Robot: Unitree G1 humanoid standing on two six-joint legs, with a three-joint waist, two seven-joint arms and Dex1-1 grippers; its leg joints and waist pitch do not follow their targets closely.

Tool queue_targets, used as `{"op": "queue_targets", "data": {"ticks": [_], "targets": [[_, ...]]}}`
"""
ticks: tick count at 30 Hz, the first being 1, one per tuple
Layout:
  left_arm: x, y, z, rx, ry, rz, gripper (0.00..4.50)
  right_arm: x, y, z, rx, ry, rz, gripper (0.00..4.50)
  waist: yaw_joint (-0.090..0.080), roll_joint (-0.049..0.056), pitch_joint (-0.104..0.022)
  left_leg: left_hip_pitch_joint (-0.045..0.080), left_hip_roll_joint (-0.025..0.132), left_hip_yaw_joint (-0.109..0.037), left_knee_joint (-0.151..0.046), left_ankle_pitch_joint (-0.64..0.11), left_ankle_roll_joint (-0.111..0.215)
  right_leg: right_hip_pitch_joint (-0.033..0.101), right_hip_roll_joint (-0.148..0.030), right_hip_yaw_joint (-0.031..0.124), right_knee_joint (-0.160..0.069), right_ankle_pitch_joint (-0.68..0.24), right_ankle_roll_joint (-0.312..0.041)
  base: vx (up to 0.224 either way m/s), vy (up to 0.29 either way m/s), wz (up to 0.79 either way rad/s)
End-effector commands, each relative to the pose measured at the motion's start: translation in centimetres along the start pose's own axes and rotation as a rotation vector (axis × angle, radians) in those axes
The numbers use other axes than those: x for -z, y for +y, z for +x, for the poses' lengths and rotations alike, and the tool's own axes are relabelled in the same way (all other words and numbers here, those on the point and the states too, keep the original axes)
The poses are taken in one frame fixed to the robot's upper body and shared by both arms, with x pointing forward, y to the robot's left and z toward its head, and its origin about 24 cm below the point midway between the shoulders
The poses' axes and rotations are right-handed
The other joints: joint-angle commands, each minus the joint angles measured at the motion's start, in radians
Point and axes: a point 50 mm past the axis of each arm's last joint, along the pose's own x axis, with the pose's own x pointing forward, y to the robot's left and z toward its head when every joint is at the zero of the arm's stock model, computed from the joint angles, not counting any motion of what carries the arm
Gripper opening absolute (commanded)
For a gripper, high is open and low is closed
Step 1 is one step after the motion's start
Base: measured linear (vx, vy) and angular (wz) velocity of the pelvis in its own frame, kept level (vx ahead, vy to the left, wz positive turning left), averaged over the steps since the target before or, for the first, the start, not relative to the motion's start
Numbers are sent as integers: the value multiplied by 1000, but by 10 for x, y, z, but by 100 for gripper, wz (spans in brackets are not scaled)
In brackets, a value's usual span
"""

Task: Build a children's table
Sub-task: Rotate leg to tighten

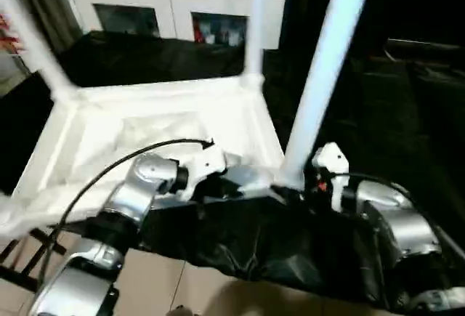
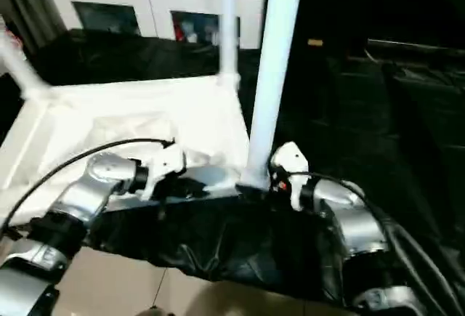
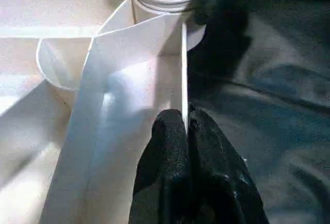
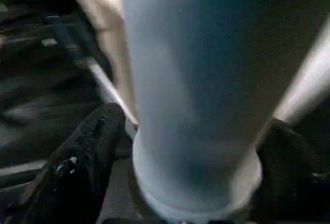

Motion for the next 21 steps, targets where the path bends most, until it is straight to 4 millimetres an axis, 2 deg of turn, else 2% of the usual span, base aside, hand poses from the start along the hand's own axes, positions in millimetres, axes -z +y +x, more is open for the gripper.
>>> {"op": "queue_targets", "data": {"ticks": [1, 4, 6, 12, 17, 19, 20, 21], "targets": [[-16, 2, 3, 21, -45, 73, 0, 1, 21, 15, -200, 17, -8, 374, 3, -10, -60, 5, 21, 6, -59, -160, 103, 54, -44, 33, -58, -37, -270, 0, 0, 0], [-15, 2, 0, 43, -37, 81, 0, 1, 23, 12, -236, 26, -14, 338, 9, -10, -60, 6, 23, 4, -61, -164, 91, 55, -47, 34, -58, -55, -265, 0, 0, 0], [-13, 2, -3, 59, -28, 85, 0, 2, 24, 10, -258, 37, -19, 332, 16, -12, -61, 6, 22, 4, -60, -160, 84, 56, -47, 35, -57, -55, -261, 0, 0, 0], [-14, 6, -6, 57, -22, 89, 0, 2, 28, 12, -286, 39, -12, 278, 19, -13, -62, 6, 20, 4, -58, -148, 82, 55, -46, 34, -55, -44, -262, 0, 0, 0], [-13, 9, -4, 16, -25, 69, 0, 0, 29, 17, -271, 12, 0, 272, 20, -18, -62, 5, 21, 4, -58, -142, 84, 56, -48, 34, -54, -48, -259, 0, 0, 0], [-12, 12, 0, -40, -14, 58, 0, 1, 26, 24, -185, -17, 15, 272, 20, -22, -60, 5, 19, 5, -59, -148, 81, 55, -48, 35, -57, -81, -250, 0, 0, 0], [-12, 13, 3, -63, -11, 49, 0, 2, 24, 28, -132, -28, 26, 272, 19, -20, -57, 4, 20, 5, -61, -159, 77, 52, -49, 36, -60, -104, -246, 0, 0, 0], [-12, 14, 5, -82, -10, 41, 0, 3, 22, 31, -86, -32, 36, 272, 18, -18, -56, 7, 19, 3, -66, -189, 57, 50, -52, 35, -67, -171, -231, 0, 0, 0]]}}
